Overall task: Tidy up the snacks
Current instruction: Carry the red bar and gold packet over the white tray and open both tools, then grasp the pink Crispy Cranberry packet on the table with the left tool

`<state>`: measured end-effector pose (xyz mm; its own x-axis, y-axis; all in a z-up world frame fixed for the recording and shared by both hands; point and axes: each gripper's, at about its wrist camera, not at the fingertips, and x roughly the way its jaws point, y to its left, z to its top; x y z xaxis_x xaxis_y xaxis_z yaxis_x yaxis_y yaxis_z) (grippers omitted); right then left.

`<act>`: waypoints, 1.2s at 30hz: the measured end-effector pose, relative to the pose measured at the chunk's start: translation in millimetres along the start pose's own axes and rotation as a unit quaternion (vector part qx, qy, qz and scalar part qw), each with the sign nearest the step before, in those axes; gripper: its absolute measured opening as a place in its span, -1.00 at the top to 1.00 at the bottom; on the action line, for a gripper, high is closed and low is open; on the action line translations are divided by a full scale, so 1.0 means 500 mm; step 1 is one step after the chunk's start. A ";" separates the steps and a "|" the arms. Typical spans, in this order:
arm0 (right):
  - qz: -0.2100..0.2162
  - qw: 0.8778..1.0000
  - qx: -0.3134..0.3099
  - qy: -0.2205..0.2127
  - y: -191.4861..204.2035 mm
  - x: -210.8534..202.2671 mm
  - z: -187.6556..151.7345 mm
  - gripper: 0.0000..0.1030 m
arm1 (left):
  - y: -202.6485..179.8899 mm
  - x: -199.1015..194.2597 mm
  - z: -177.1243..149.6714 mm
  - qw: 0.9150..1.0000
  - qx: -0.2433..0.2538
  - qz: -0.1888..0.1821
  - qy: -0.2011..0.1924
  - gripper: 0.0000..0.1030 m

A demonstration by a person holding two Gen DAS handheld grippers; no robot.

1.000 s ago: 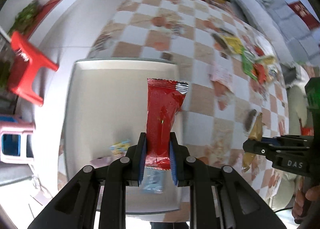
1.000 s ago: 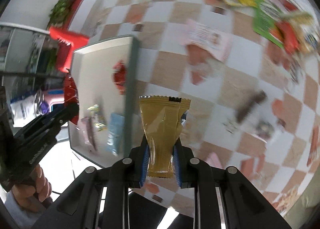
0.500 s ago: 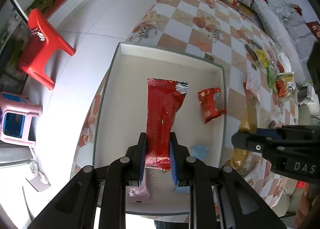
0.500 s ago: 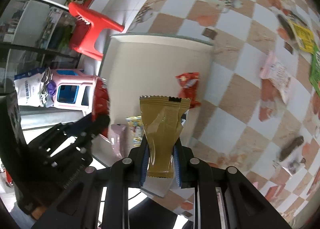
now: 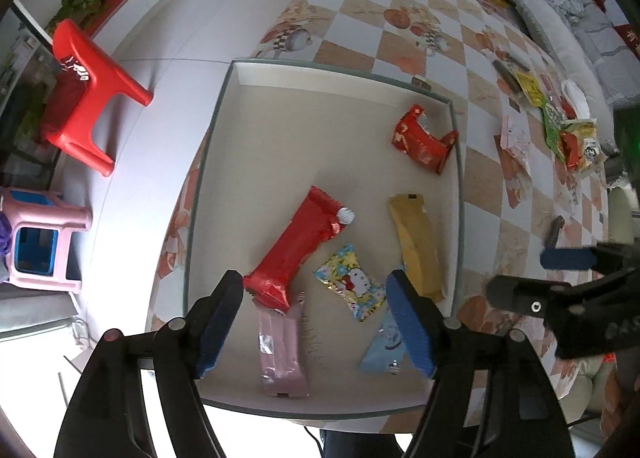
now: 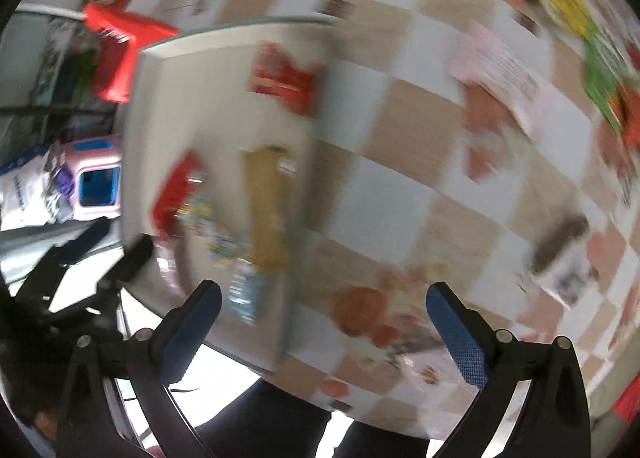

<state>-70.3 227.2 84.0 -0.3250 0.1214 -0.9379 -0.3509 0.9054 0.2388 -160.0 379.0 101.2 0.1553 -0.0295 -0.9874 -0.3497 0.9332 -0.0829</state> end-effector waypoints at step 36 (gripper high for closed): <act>0.030 0.951 0.304 0.035 -0.453 0.063 -0.277 -1.00 | -0.477 0.077 -0.158 0.922 0.374 -0.080 0.059 -0.55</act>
<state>-122.9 -30.3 35.1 -0.3934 0.1728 -0.9030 0.2367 0.9681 0.0822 -143.8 127.0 72.1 0.0335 -0.1866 -0.9819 0.4101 0.8985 -0.1567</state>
